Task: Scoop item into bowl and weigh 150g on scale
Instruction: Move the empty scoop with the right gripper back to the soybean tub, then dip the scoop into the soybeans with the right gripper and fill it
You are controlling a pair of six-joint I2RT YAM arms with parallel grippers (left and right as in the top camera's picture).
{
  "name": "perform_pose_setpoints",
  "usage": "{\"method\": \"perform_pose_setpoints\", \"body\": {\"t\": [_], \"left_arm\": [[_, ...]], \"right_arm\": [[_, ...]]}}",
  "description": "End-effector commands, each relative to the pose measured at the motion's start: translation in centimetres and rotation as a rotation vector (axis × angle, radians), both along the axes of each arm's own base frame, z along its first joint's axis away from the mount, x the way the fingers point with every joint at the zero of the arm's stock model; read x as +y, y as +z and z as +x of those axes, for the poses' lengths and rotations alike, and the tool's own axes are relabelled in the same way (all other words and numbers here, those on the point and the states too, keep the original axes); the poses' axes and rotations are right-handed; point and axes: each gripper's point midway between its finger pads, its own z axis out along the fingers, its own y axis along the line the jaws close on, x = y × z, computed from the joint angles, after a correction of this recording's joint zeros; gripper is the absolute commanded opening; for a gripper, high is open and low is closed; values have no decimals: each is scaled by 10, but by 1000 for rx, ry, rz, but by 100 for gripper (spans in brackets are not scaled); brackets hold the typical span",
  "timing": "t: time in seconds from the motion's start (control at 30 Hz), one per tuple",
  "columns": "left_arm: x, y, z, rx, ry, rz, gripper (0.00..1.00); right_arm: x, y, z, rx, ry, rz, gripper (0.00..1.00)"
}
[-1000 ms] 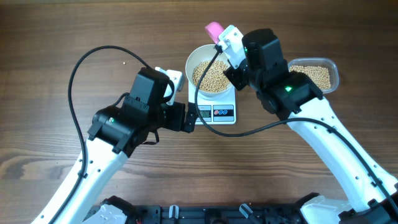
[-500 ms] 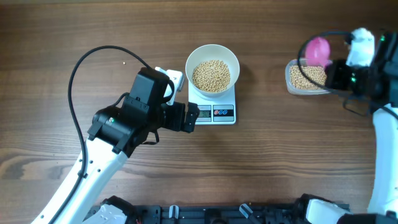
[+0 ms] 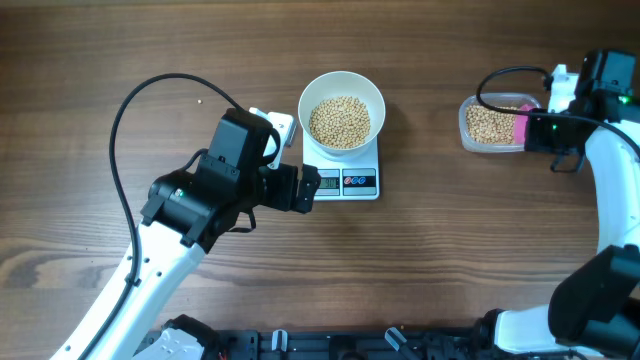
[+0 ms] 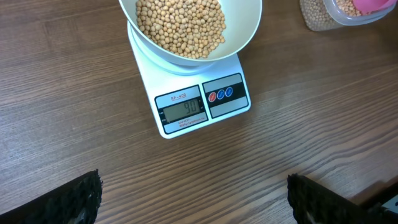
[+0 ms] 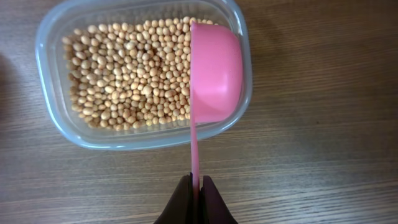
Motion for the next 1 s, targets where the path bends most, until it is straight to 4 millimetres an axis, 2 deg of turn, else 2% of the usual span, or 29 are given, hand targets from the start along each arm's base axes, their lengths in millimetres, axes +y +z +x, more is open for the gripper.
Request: {"method": "perform_pose_setpoints", "body": {"t": [0.0, 0.27, 0.37, 0.43, 0.53, 0.63, 0.73, 0.87, 0.97], "left_arm": [[-3, 2, -1, 0, -9, -9, 100], [-3, 2, -1, 0, -9, -9, 100], [-3, 2, -1, 0, -9, -9, 100], [-3, 2, -1, 0, -9, -9, 100], [-3, 2, -1, 0, -9, -9, 100], [-3, 2, -1, 0, -9, -9, 100], [-3, 2, -1, 0, -9, -9, 100], [-3, 2, -1, 0, -9, -9, 100], [-3, 2, -1, 0, -9, -9, 100]], "right_arm": [[-2, -12, 1, 47, 16, -37, 4], [46, -26, 10, 84, 145, -23, 4], [67, -27, 13, 67, 183, 72, 4], [69, -27, 12, 67, 159, 93, 4], [84, -24, 14, 44, 183, 204, 4], [85, -22, 14, 26, 171, 270, 4], [79, -13, 15, -21, 128, 416, 4], [60, -1, 14, -87, 38, 582, 4], [52, -1, 10, -88, 8, 606, 4]]}}
